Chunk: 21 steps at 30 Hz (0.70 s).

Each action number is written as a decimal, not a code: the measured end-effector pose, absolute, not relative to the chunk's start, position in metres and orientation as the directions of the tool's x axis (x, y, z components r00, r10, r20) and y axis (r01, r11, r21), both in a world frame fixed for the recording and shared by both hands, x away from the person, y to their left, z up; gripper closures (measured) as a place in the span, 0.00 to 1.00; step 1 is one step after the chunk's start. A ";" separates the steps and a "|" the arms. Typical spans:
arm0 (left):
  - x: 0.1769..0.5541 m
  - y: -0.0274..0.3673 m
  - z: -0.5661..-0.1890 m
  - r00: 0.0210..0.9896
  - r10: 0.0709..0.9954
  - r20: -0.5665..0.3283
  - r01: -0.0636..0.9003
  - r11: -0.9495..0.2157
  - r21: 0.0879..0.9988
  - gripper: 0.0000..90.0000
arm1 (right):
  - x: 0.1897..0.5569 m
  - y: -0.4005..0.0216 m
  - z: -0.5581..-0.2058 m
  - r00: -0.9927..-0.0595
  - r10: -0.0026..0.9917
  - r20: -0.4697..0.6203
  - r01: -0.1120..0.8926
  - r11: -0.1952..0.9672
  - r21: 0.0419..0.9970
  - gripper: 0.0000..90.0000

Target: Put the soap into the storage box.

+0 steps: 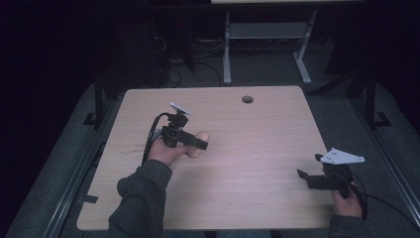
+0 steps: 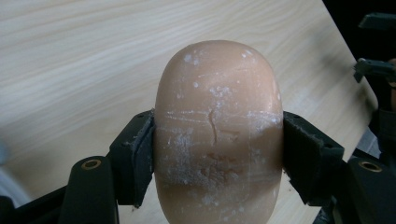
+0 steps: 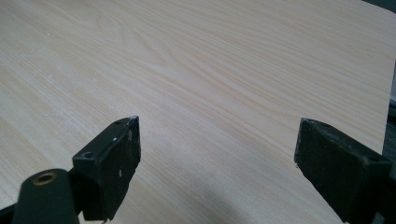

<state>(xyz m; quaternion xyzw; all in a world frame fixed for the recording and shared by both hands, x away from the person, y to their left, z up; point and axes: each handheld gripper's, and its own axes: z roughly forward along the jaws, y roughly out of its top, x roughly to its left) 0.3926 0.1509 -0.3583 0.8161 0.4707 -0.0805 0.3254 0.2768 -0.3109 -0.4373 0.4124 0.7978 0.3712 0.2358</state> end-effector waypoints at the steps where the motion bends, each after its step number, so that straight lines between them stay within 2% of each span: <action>1: 0.394 0.154 -0.357 0.540 0.717 -0.441 0.823 -0.340 0.454 0.36 | 0.277 -0.311 -0.437 -0.548 0.833 -0.069 0.484 0.384 0.787 0.16; 21: 0.415 0.190 -0.342 0.448 0.773 -0.449 0.864 -0.243 0.442 0.36 | 0.277 -0.312 -0.438 -0.548 0.834 -0.066 0.482 0.379 0.790 0.16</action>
